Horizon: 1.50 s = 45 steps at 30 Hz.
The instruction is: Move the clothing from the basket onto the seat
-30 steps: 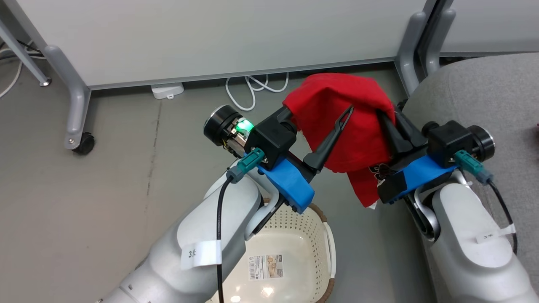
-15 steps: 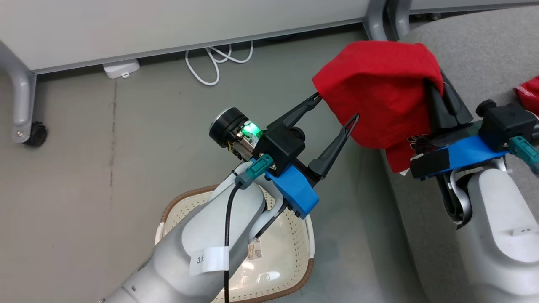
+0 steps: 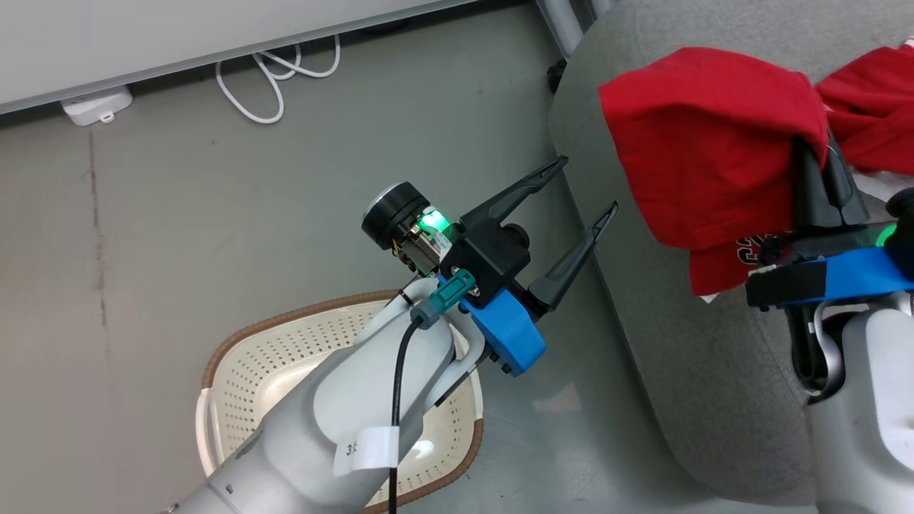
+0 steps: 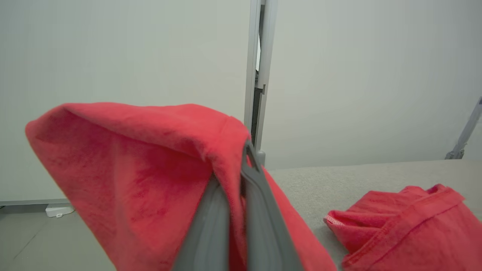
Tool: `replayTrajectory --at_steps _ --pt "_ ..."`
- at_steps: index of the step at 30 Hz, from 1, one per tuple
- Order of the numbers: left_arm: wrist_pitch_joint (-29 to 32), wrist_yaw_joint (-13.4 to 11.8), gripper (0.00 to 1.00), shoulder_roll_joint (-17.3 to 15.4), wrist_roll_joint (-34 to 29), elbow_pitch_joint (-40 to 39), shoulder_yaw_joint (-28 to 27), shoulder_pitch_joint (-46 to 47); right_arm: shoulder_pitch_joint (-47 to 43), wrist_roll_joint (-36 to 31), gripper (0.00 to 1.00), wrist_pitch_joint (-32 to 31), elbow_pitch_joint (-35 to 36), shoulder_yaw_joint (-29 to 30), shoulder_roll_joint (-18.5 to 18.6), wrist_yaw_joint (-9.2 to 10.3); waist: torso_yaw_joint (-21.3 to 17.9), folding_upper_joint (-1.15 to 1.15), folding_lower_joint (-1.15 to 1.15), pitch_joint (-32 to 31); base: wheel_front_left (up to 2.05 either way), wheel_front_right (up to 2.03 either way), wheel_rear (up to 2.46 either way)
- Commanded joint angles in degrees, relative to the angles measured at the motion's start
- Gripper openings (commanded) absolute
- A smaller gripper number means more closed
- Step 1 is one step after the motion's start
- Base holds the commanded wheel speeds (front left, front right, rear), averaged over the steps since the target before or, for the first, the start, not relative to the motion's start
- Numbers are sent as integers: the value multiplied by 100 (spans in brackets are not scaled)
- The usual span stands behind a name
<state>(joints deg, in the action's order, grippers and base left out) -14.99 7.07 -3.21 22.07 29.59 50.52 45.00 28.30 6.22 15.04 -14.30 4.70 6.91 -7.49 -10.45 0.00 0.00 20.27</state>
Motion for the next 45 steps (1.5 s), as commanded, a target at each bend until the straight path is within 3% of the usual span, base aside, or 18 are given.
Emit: replayTrajectory --at_steps 1,21,36,45 --pt "-29 16 100 -24 -43 2 7 77 -108 40 0 21 51 54 -29 -1 -116 0 0 52 0 0 0" --pt "-29 45 100 -36 -98 59 333 54 -882 113 0 21 311 860 -328 -1 -628 0 0 212 0 0 0" --pt "-29 41 100 -21 -1 49 520 2 -964 105 0 21 268 883 -398 -1 -681 0 0 195 0 0 0" --pt "-29 36 100 -88 -109 -15 463 74 -391 65 0 22 582 689 -224 -1 -690 0 0 432 0 0 0"
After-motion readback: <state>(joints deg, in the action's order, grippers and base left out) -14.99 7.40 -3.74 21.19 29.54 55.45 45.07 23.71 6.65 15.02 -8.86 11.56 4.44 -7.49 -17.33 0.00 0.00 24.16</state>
